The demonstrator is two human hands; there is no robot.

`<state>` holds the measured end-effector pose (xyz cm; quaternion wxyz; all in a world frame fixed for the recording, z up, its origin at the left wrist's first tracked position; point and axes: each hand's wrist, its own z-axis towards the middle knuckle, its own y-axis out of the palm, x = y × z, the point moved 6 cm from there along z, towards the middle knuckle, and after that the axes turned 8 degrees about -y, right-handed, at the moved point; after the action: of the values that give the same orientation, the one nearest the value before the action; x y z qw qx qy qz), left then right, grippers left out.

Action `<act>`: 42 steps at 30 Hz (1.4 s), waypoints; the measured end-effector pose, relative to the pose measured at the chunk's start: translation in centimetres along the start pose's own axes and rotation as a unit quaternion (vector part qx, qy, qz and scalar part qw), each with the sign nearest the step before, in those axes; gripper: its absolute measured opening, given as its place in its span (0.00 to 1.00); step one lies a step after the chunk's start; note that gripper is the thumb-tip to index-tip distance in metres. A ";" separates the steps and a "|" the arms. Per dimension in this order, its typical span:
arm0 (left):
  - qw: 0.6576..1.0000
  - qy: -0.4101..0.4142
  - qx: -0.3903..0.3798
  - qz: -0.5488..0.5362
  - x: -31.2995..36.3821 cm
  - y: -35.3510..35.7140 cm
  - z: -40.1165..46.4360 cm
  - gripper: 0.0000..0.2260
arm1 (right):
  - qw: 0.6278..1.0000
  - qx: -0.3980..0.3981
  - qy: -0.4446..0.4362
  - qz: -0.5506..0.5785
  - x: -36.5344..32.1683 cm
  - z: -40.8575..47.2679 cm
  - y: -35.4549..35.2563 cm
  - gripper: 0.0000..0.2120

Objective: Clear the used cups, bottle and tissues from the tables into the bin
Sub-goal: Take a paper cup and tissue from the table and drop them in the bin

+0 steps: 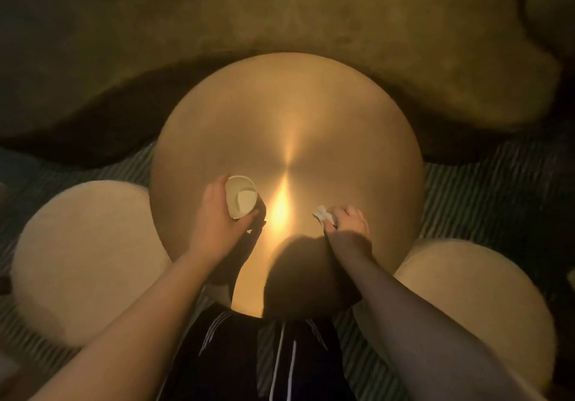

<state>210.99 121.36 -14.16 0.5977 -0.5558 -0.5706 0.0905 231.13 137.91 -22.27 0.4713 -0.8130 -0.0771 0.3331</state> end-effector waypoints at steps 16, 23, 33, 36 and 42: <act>0.935 -0.242 0.244 -0.086 -13.9 -14.2 -14.2 0.37 | 0.930 -0.093 -0.355 0.005 -25.1 -4.6 3.1 0.12; 0.852 -0.371 0.346 -0.132 -25.4 -19.7 -28.0 0.34 | 0.845 -0.167 -0.508 -0.014 -38.3 -14.8 11.6 0.13; 0.775 -0.465 0.399 -0.157 -44.2 -25.9 -48.3 0.35 | 0.775 -0.274 -0.568 -0.035 -51.7 -36.7 28.6 0.14; 0.756 -0.482 0.418 -0.147 -48.9 -28.5 -54.1 0.35 | 0.754 -0.291 -0.586 -0.048 -55.5 -43.1 32.1 0.14; 0.719 -0.495 0.464 -0.146 -56.4 -32.0 -61.6 0.35 | 0.726 -0.279 -0.623 -0.081 -62.1 -51.1 36.5 0.15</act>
<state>223.58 33.17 -5.80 0.4186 0.0061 -0.7458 0.5182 208.00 54.24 -5.94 0.0949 -0.5080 -0.5084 0.6888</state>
